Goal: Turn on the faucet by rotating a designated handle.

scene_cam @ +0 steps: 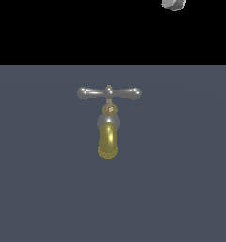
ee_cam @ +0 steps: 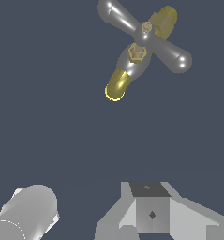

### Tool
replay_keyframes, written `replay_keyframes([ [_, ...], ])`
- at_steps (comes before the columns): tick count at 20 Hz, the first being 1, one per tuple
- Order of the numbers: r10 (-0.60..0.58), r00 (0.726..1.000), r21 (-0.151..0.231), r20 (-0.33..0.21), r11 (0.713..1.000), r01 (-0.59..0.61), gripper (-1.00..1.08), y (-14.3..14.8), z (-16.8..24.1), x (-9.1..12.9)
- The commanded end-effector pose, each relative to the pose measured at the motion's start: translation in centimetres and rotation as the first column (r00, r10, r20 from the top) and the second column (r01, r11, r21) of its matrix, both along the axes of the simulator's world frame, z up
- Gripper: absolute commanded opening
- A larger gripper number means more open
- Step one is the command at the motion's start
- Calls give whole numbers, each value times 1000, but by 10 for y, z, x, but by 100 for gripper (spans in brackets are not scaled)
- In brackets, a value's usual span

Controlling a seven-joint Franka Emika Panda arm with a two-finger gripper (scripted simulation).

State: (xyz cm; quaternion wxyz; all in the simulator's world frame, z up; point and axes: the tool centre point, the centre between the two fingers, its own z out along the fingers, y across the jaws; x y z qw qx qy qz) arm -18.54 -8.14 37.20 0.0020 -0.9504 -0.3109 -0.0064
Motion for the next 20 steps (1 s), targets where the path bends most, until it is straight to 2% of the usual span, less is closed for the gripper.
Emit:
replay_keyframes([
  [1,61,998,-2,0,998,-61,-100,-5,-12,9],
  [10,268,963,-7,-3,963,-268,-100,-15,-54,42],
  [20,473,881,-12,-7,881,-473,-100,-19,-97,79],
])
